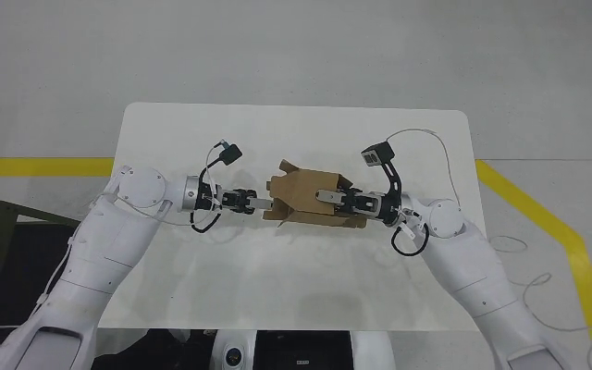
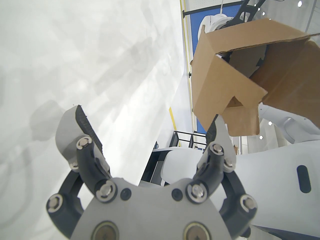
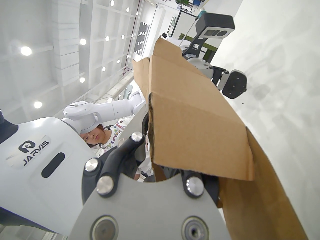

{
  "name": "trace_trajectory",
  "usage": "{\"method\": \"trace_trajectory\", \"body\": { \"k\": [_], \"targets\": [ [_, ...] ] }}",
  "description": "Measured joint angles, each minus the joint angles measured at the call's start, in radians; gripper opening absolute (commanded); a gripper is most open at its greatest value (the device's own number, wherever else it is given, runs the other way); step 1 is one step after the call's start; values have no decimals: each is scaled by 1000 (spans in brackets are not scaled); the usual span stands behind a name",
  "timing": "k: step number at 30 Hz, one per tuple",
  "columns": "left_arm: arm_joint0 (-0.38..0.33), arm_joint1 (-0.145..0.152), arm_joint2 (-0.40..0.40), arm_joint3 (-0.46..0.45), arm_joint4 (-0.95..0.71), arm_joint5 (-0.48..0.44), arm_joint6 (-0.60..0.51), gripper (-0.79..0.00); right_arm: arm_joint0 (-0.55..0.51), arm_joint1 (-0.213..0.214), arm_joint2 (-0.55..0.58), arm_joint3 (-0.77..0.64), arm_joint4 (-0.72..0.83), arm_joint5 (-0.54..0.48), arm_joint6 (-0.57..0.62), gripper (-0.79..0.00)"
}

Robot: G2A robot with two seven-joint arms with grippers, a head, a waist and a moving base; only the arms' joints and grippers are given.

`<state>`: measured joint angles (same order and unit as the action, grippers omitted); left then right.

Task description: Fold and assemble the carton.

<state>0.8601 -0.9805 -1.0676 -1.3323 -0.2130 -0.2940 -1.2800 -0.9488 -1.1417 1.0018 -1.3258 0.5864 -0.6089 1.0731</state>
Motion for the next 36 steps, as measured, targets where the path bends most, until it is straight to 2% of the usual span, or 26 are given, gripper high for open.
{"method": "trace_trajectory", "body": {
  "k": [24, 30, 36],
  "targets": [
    [-33, -13, 23, 38, -85, -1, 3, 0, 69, -51, -91, 51, 58, -22, 54, -785],
    [-35, -14, 24, 43, -95, -1, 3, 0, 74, -57, -89, 66, 60, -29, 56, -785],
    [-27, -11, 11, 51, -102, -1, 2, 0, 66, -54, -50, 82, 42, -62, 9, -785]
  ]
}}
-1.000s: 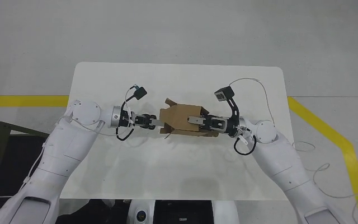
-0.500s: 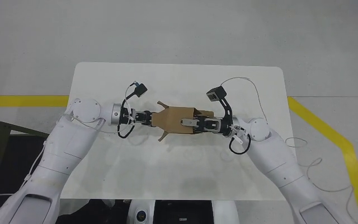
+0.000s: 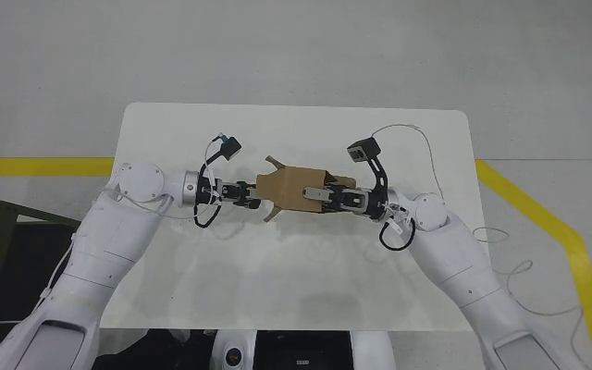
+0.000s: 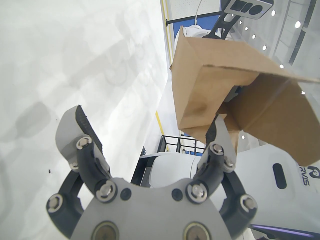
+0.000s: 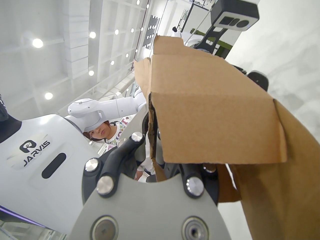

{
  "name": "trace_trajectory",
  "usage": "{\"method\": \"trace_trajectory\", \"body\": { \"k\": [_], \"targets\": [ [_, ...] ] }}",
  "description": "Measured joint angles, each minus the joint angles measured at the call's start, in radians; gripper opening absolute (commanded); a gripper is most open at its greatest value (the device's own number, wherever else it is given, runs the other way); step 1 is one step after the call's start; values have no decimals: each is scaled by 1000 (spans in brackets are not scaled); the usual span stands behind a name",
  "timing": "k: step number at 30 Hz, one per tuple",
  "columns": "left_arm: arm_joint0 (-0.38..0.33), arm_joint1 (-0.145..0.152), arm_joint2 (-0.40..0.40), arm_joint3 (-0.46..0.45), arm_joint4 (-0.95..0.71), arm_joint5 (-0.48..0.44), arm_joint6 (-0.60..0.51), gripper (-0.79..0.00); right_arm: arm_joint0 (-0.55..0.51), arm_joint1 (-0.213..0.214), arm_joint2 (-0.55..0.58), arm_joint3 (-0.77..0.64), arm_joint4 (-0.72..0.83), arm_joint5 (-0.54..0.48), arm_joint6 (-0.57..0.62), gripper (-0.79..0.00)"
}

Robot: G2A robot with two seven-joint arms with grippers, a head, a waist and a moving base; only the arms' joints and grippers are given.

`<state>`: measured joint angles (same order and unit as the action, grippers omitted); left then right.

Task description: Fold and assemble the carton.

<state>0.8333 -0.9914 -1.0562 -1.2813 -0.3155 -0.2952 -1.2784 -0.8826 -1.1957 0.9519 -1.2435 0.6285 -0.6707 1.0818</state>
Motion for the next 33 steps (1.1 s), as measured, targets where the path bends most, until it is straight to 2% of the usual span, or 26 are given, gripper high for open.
{"method": "trace_trajectory", "body": {
  "k": [11, 33],
  "targets": [
    [37, 7, 4, -37, 3, 25, -41, 0, -24, 1, 39, -24, -89, -6, -111, -785],
    [23, 2, 11, -42, -21, 25, -32, 0, -21, -11, 10, -35, -115, 44, -50, -785]
  ]
}}
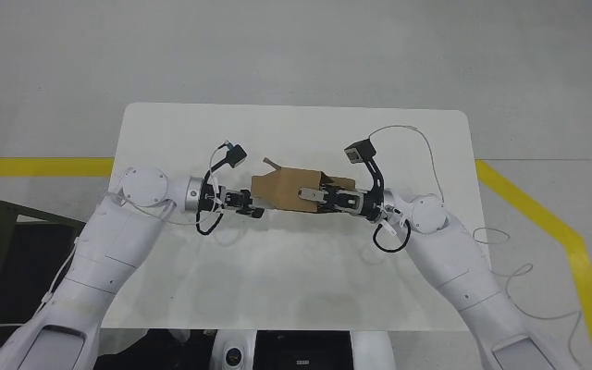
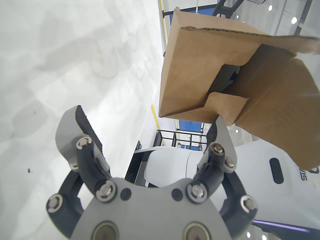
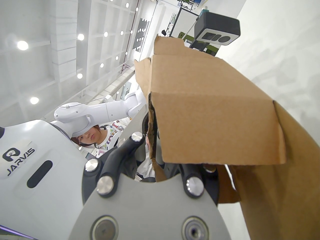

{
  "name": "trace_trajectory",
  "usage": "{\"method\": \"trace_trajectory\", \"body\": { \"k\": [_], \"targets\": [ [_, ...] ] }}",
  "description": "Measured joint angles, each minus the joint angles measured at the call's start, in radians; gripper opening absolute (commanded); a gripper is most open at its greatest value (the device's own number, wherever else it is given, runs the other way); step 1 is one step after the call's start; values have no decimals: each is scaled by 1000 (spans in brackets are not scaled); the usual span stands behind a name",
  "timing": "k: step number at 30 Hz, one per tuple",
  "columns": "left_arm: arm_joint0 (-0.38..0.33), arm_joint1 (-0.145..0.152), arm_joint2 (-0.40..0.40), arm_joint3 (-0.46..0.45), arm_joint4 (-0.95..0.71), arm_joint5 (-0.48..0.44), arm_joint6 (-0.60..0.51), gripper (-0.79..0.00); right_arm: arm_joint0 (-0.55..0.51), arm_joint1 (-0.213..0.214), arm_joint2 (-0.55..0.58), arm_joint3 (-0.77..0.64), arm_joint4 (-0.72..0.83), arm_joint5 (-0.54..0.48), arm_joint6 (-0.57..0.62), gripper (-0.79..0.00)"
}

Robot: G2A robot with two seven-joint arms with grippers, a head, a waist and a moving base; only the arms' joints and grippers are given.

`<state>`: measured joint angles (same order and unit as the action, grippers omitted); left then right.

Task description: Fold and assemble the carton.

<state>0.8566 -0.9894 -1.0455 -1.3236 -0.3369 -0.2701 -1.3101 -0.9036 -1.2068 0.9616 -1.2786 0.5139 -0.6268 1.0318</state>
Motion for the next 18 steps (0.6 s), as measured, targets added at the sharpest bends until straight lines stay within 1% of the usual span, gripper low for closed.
{"method": "trace_trajectory", "body": {
  "k": [8, 13, 18],
  "targets": [
    [-6, -2, 12, 5, -6, 7, -28, 0, -4, -1, 5, 12, 6, 5, 16, -785],
    [-9, -2, 9, 20, -10, 4, -26, 0, -14, 8, 26, 20, 23, 40, 74, -785],
    [-11, 3, -18, 30, -1, -5, 9, 0, -41, 22, 60, 11, 30, 78, 124, -785]
  ]
}}
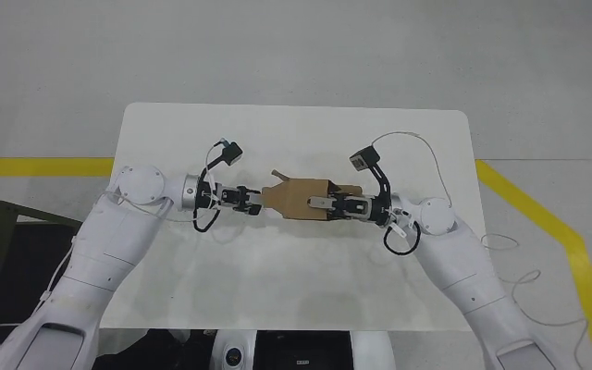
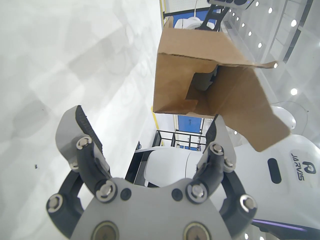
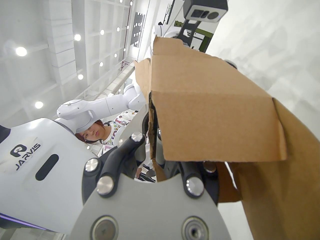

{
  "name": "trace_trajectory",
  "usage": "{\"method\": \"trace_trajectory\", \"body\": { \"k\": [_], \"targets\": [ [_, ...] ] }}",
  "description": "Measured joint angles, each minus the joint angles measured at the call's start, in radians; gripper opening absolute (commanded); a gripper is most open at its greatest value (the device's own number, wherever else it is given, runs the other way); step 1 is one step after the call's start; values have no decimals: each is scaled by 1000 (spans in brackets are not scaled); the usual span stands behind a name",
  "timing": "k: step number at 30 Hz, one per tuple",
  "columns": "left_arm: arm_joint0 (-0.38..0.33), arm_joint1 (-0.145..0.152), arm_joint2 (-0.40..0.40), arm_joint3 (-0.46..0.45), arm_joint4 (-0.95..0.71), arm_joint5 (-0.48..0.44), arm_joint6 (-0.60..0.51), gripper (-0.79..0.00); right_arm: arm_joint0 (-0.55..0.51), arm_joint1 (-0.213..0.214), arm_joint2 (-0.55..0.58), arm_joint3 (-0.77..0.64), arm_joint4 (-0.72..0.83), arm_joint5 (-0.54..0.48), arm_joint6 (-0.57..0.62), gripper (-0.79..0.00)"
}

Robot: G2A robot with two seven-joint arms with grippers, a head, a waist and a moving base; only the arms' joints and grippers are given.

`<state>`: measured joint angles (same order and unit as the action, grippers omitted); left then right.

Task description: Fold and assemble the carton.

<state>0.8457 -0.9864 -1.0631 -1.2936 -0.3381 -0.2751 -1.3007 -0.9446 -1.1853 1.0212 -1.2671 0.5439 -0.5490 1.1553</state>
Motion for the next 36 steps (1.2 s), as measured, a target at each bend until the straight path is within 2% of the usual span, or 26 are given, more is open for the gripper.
{"method": "trace_trajectory", "body": {
  "k": [7, 12, 20, 36],
  "targets": [
    [2, 6, -31, 5, 7, 2, 37, 0, -30, 10, 9, -28, 3, 57, 61, -785],
    [-2, 5, -26, 11, 14, 7, 50, 0, -24, 5, -13, -30, 23, 73, 96, -785],
    [1, -1, 8, -3, -1, 18, -7, 0, -11, 0, -15, -15, 23, 44, 70, -785],
    [-8, -11, 45, -20, -12, 18, -24, 0, 10, -16, -49, -15, 37, 34, 69, -785]
  ]
}}
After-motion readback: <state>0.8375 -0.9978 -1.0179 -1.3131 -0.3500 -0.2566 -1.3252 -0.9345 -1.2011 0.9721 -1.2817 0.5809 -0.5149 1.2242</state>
